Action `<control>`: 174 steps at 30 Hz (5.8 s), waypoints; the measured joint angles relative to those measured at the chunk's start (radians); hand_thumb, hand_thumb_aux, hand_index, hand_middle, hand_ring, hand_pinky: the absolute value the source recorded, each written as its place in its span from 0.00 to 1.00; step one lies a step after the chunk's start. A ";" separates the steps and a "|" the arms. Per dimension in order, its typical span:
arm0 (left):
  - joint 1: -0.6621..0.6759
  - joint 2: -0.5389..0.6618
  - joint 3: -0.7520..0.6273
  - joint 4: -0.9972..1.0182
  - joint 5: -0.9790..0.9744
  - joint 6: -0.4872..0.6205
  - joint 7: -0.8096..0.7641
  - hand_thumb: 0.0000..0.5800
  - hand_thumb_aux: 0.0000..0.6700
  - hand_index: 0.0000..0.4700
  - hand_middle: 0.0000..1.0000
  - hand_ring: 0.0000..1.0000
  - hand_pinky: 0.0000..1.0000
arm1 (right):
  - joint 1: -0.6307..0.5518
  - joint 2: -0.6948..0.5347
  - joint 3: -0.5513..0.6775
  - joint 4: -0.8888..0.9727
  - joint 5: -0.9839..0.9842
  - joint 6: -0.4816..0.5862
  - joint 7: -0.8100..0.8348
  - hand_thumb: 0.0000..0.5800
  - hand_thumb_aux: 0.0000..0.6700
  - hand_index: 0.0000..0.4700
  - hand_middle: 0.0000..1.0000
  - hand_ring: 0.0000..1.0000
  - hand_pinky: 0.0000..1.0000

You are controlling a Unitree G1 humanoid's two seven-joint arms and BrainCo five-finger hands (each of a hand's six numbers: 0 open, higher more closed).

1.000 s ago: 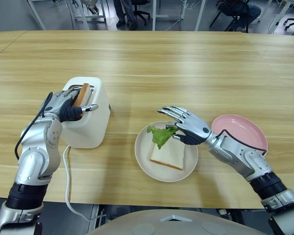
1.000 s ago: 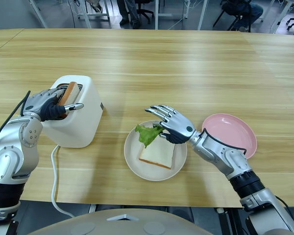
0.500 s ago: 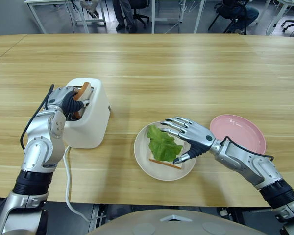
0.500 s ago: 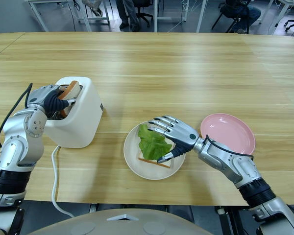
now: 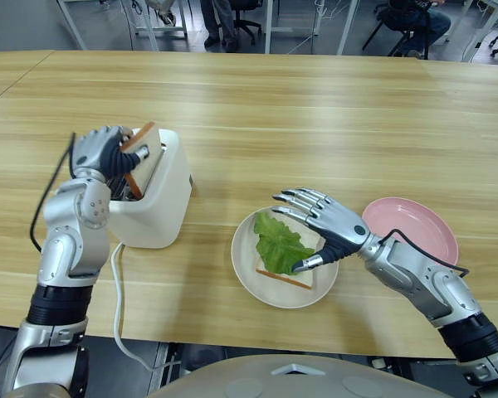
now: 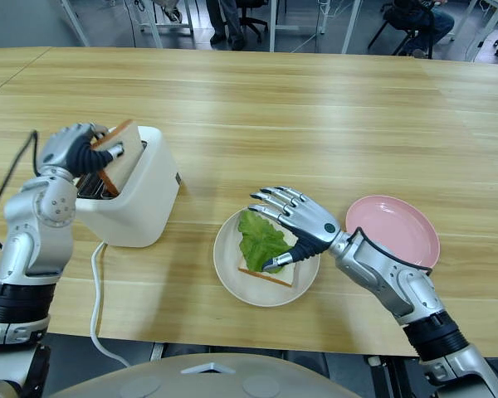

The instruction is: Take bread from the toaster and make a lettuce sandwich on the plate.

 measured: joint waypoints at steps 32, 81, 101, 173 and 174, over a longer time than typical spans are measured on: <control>0.325 -0.440 -0.339 -0.244 -0.839 0.166 -0.165 1.00 1.00 0.98 1.00 1.00 1.00 | 0.218 -0.059 -0.298 -0.188 -0.266 -0.162 -0.472 0.00 0.00 0.00 0.00 0.00 0.00; -0.400 -0.382 -0.638 0.891 -0.447 -0.582 -0.465 1.00 1.00 0.98 1.00 1.00 1.00 | 0.151 0.021 0.161 0.056 0.368 -0.033 0.406 0.00 0.00 0.00 0.00 0.00 0.00; -0.505 -0.392 -0.627 0.963 -0.159 -0.842 0.045 0.00 0.00 0.00 1.00 1.00 1.00 | 0.113 0.126 0.134 0.020 0.566 0.295 0.578 0.00 0.00 0.00 0.00 0.00 0.00; -0.025 -0.180 -0.712 0.453 0.142 -0.478 -0.143 1.00 1.00 0.98 1.00 1.00 1.00 | -0.127 0.136 0.231 0.289 0.027 0.226 0.506 1.00 1.00 0.98 1.00 1.00 1.00; -0.054 -0.192 -0.713 0.501 0.143 -0.477 -0.117 1.00 1.00 0.98 1.00 1.00 1.00 | -0.156 0.155 0.241 0.332 0.008 0.229 0.465 1.00 1.00 0.98 1.00 1.00 1.00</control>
